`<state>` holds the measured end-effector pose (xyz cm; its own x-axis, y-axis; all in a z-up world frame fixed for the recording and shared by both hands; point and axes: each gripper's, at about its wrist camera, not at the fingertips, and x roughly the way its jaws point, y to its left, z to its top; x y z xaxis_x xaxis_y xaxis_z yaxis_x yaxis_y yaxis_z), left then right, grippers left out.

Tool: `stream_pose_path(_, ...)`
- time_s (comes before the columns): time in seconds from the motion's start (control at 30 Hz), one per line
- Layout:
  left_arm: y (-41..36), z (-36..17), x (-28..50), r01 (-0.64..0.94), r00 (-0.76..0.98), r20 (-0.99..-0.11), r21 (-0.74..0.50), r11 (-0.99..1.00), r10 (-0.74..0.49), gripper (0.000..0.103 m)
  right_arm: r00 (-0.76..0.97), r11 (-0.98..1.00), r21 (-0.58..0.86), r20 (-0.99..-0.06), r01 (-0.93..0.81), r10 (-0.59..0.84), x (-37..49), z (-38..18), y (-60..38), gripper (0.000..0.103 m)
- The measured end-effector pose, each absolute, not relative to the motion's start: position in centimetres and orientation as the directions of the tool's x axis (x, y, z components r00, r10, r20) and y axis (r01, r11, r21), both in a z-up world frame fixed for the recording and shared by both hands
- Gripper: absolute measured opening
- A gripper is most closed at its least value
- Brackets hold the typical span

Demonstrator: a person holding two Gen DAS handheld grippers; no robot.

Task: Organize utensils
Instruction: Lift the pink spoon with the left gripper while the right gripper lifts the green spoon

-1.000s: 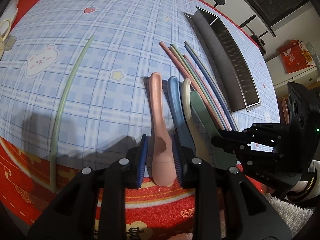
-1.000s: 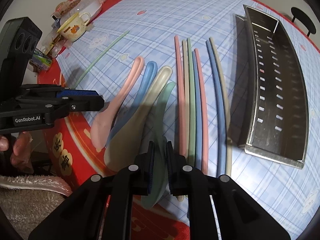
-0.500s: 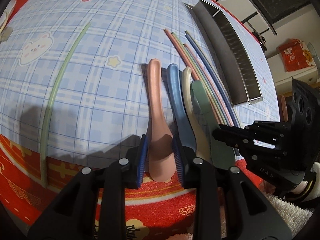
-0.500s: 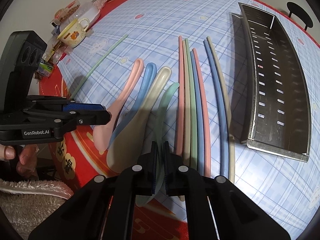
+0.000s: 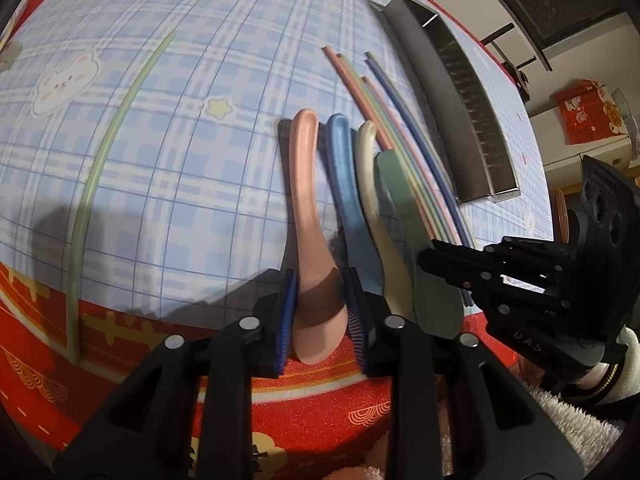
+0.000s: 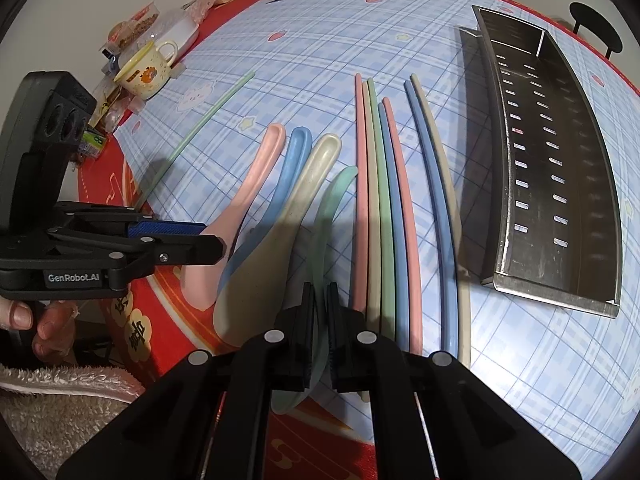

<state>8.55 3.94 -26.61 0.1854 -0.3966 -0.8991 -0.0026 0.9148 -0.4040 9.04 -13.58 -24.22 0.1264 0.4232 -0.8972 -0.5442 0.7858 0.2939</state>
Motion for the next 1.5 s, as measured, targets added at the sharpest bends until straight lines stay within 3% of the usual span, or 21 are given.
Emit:
stream_pose_path(0.47, 1.3, -25.9, 8.4, 0.114, 0.181, -0.919, -0.334, 0.936, -0.35, 0.022, 0.126, 0.785, 0.313, -0.889, -0.534, 0.44, 8.7, -24.3, -13.9, 0.007)
stream_pose_path(1.13, 0.0, -26.8, 7.9, 0.146, 0.119, -0.907, -0.386, 0.911, -0.403, 0.016, 0.136, 0.789, 0.322, -0.883, -0.523, 0.45, 8.6, -24.4, -14.1, 0.007)
stream_pose_path(1.5, 2.0, -26.8, 7.6, 0.064, 0.162, -0.92, -0.351, 0.934, -0.356, 0.014, 0.134, 0.788, 0.337, -0.876, -0.516, 0.463, 8.7, -24.5, -14.5, 0.007)
